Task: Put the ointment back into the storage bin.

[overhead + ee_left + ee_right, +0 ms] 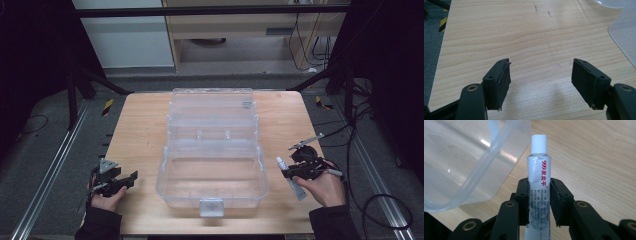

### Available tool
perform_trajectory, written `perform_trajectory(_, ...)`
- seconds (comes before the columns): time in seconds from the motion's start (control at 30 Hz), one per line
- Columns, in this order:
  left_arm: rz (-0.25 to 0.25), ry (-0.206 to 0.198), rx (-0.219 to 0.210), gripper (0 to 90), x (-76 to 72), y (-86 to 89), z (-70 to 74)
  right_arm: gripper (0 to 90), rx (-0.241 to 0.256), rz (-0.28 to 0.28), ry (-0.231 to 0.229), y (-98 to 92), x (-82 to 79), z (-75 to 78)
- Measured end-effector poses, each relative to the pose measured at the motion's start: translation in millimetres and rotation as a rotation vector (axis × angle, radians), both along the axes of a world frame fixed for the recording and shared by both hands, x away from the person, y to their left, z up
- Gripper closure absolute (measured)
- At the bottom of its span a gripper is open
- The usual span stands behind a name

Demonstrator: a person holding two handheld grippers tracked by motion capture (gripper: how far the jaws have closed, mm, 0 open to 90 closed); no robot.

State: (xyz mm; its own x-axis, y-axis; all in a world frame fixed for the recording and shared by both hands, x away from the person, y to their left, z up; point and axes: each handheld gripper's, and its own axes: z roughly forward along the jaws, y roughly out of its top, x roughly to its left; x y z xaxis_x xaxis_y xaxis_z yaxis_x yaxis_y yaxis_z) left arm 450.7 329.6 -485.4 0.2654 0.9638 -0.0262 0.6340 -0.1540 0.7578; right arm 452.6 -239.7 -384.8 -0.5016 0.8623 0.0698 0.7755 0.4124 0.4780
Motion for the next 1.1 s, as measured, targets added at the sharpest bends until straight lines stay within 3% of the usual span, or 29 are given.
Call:
perform_trajectory(0.33, -0.009, 0.002, 0.0, 31.0, 0.6, -0.8, -0.1, 69.7, 0.002, 0.063, -0.064, 3.1, -1.9, 24.6)
perform_trajectory(0.9, -0.016, 0.007, -0.001, 31.0, 1.0, -1.5, -0.6, 69.7, -0.02, 0.311, -0.138, 26.6, 1.1, 71.3)
perform_trajectory(1.1, -0.019, 0.007, -0.002, 31.0, 1.1, -1.8, -0.7, 69.6, -0.058, 0.448, -0.121, 48.4, 6.2, 82.2)
